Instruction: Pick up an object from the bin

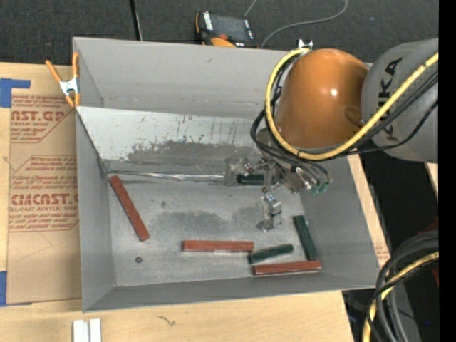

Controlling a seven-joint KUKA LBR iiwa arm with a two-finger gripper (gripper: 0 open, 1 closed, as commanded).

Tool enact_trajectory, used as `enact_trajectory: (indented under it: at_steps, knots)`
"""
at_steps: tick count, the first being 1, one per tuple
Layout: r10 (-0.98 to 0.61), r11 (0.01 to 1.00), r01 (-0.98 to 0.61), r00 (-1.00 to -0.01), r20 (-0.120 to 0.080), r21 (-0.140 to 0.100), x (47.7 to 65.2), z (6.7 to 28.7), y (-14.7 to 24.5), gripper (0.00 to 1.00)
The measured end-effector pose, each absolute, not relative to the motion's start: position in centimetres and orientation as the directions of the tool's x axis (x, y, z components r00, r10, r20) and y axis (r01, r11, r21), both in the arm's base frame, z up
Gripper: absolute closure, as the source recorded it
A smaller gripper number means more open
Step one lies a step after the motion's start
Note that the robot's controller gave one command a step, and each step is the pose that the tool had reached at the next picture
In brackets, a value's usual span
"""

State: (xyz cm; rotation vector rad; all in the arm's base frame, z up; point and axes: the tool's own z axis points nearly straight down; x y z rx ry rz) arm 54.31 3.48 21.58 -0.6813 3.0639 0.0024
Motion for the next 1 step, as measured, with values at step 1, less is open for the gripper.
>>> enact_trajectory:
  at_steps: [1]
  knots:
    - [-0.374, 0.927, -0.374, -0.927, 0.007, 0.005, 50.95, 13.66, 6.56, 0.00]
